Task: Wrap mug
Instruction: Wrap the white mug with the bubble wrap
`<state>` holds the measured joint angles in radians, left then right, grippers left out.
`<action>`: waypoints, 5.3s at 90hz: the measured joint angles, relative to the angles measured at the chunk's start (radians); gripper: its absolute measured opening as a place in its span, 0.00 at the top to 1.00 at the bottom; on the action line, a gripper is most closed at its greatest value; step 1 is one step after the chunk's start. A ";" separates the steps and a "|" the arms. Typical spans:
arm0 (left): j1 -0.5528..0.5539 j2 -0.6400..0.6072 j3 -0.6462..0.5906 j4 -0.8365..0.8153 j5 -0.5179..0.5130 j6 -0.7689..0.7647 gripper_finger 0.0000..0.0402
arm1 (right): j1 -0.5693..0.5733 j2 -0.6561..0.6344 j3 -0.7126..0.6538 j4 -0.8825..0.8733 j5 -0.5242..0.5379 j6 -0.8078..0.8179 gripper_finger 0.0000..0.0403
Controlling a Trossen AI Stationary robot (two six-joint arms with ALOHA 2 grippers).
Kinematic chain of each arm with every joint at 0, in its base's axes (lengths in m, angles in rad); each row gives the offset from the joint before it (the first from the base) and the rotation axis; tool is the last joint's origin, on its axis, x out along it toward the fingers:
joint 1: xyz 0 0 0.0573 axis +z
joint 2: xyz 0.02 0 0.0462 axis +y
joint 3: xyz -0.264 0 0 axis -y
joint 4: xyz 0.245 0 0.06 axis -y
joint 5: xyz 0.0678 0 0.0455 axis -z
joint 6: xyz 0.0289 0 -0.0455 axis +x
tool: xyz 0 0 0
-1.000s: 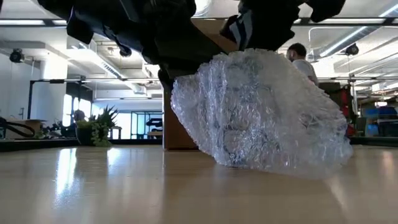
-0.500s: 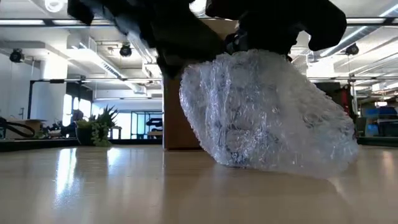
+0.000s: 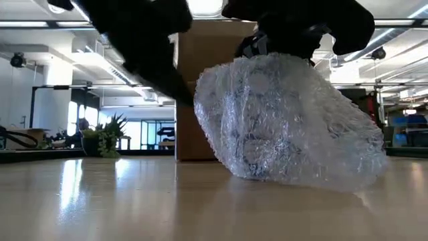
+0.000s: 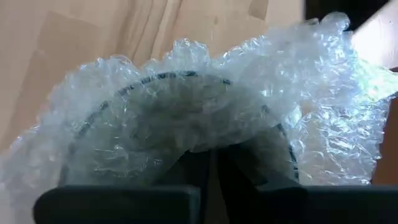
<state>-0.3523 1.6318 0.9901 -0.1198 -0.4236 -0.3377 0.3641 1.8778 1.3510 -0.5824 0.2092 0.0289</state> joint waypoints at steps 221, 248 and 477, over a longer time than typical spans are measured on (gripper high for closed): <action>-0.007 0.165 0.033 0.356 0.168 0.065 0.94 | -0.001 -0.031 -0.039 0.083 -0.071 0.039 0.95; -0.004 0.187 0.034 0.360 0.167 0.067 0.94 | 0.005 -0.091 0.085 -0.129 -0.114 0.043 0.95; -0.005 0.170 0.029 0.406 0.176 0.070 0.94 | -0.022 -0.003 0.064 -0.142 -0.043 0.017 0.95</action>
<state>-0.3569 1.8019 1.0187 0.2862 -0.2474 -0.2681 0.3420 1.8748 1.4155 -0.7242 0.1663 0.0456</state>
